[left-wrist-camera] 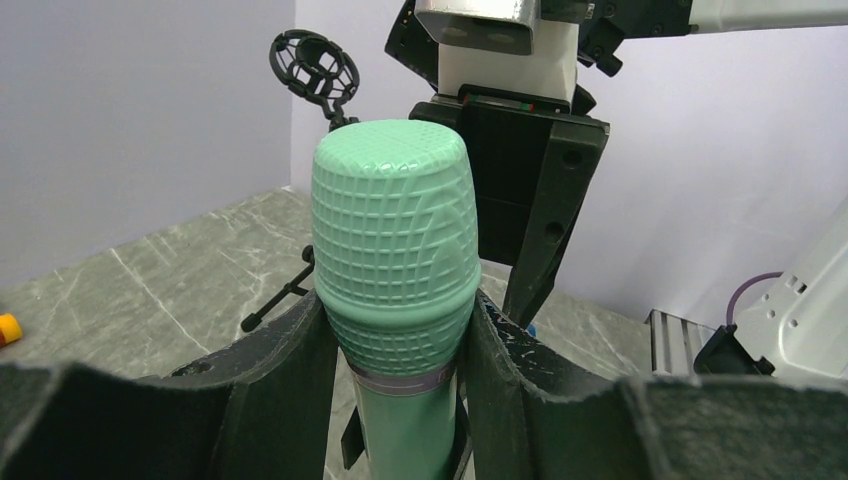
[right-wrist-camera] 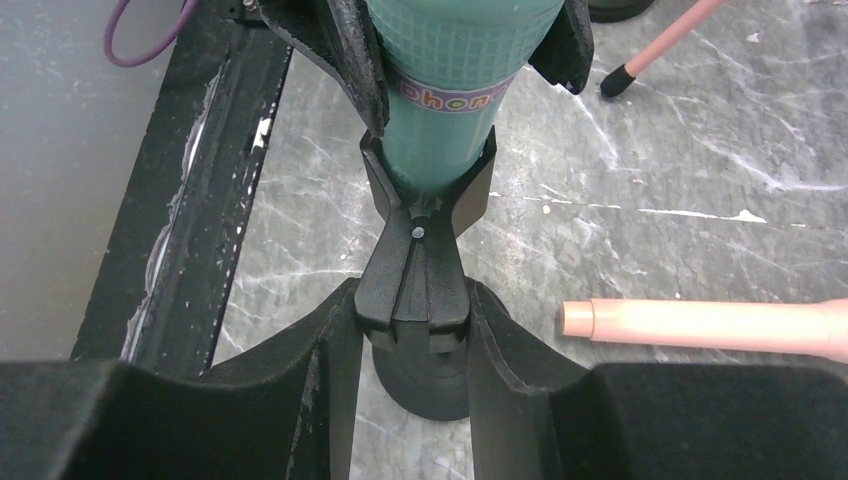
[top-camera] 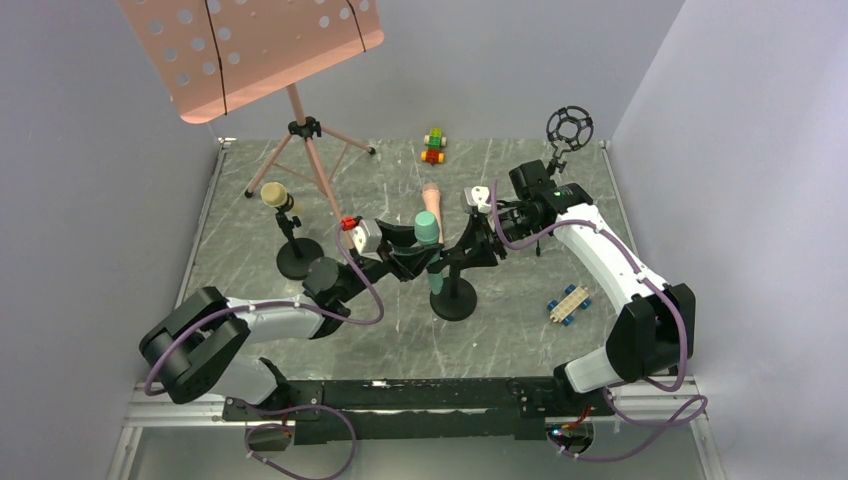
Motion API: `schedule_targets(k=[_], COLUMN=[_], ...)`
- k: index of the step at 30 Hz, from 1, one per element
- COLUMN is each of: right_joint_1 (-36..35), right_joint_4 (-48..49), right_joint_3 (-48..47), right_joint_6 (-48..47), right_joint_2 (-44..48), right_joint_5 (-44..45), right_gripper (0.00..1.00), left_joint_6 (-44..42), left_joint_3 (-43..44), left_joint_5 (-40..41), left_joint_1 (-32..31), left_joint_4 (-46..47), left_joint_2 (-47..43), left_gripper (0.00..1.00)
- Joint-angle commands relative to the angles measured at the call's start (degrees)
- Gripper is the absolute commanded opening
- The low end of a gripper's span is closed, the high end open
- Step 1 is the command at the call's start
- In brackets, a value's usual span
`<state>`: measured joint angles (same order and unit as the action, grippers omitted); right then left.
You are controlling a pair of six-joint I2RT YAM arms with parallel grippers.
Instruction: Attach the microphones to the stand
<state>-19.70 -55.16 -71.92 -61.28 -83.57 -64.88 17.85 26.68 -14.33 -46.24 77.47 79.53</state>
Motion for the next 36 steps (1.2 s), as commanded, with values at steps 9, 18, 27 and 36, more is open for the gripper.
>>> schedule_targets(k=[9, 18, 27, 36], right_joint_1=[-0.50, -0.46, -0.51, -0.51], right_joint_4=[-0.30, 0.07, 1.26, 1.10], right_joint_3=[0.82, 1.53, 2.78, 2.62], right_joint_6=[-0.48, 0.06, 1.05, 1.04], right_joint_2=[-0.89, -0.20, 0.48, 0.34], right_joint_5=[-1.13, -1.82, -1.57, -1.61], right_gripper=[0.07, 0.14, 0.15, 0.19], left_joint_6=[1.23, 0.97, 0.96, 0.46], left_joint_3=[0.26, -0.54, -2.78, -2.34], left_joint_5=[4.41, 5.91, 8.44, 8.61], left_joint_1=[-2.65, -3.66, -4.10, -4.45], left_joint_4=[8.64, 10.87, 14.76, 14.95], left_joint_2=[2.24, 2.84, 2.97, 3.14], left_gripper=[0.00, 0.00, 0.00, 0.00])
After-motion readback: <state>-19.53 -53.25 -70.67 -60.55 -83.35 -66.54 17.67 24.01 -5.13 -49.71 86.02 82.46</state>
